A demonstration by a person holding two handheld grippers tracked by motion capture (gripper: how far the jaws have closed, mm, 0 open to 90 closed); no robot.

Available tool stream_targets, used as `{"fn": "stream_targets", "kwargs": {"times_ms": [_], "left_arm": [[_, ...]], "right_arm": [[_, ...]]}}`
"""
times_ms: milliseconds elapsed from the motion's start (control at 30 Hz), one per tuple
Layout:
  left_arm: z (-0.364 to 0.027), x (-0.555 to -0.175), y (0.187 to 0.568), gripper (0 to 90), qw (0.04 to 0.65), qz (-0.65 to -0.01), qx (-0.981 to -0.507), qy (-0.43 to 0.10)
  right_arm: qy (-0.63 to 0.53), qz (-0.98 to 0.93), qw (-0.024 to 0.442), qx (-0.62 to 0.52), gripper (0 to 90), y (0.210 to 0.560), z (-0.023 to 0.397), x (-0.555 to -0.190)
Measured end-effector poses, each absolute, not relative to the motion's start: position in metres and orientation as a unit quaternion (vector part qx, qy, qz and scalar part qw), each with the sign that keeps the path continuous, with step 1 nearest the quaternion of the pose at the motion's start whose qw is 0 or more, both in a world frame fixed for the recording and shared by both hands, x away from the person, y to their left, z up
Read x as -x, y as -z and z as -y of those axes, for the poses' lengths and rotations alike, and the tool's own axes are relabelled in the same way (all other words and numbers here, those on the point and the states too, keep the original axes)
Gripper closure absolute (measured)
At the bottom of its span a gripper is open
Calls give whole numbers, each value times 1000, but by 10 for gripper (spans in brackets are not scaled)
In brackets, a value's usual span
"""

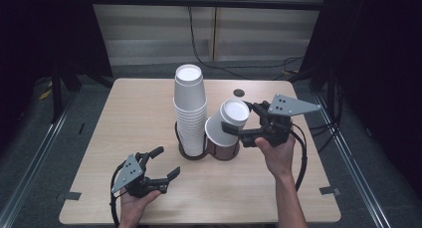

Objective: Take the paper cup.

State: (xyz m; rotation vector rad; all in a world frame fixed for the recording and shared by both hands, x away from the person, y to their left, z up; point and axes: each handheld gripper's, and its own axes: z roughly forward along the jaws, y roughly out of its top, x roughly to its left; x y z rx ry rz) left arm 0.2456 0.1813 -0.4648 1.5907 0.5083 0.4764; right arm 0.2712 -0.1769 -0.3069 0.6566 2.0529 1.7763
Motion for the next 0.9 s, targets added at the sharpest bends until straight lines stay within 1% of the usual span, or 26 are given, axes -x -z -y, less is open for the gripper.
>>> {"fn": "stream_targets", "kwargs": {"times_ms": [200,533,767,900], "left_arm": [[-177,-246,460,164,645,-209,-707,-202],[-172,-246,456,168,658,-200,-702,-185],[-164,-244,455,166,660,-185,-710,-164],[-158,-241,456,178,653,-165,-721,-161]], "right_arm": [[-632,-719,175,-231,231,317,173,-264],[-636,-720,156,-229,232,339,165,-254],[-641,-721,144,-221,232,353,160,-248],[-636,-729,133,-218,233,362,154,-246]]}}
